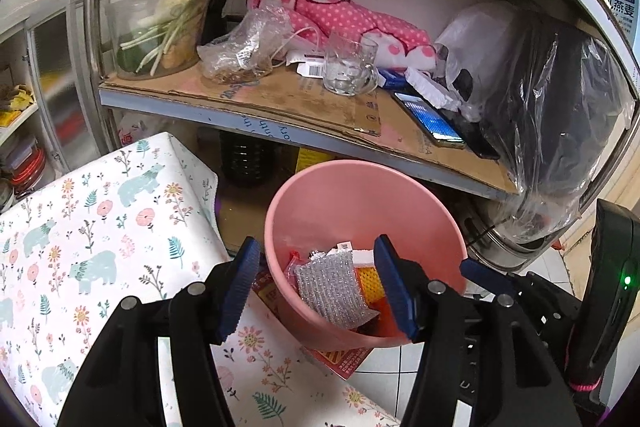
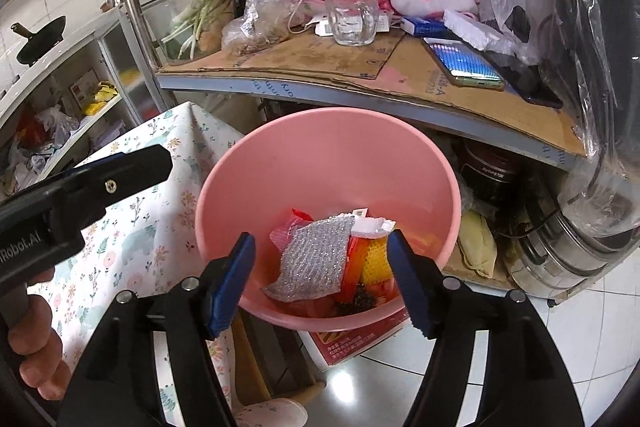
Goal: Collect trash
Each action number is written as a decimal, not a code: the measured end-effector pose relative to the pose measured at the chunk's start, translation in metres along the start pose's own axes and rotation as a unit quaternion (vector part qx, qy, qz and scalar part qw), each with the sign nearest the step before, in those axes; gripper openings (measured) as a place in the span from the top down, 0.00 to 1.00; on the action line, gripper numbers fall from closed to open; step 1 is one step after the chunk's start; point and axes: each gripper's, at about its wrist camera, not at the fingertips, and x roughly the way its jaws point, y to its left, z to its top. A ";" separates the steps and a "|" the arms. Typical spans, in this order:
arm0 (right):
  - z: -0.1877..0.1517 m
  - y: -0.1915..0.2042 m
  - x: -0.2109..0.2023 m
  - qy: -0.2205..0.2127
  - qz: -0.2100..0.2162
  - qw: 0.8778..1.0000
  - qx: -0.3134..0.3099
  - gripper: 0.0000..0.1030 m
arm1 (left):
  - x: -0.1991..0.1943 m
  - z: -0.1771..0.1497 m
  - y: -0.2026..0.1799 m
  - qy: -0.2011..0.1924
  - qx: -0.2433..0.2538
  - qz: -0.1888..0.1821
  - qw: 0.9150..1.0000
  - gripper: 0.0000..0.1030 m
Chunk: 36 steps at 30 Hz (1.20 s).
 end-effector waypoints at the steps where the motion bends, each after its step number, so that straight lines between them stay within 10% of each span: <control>1: -0.001 0.001 -0.002 -0.001 -0.001 1.000 0.000 0.33 | -0.002 0.000 0.000 -0.002 0.000 0.000 1.000 0.43; 36: -0.019 0.018 -0.047 -0.050 -0.015 0.999 -0.011 0.33 | -0.067 -0.024 -0.013 -0.060 0.013 0.009 0.998 0.43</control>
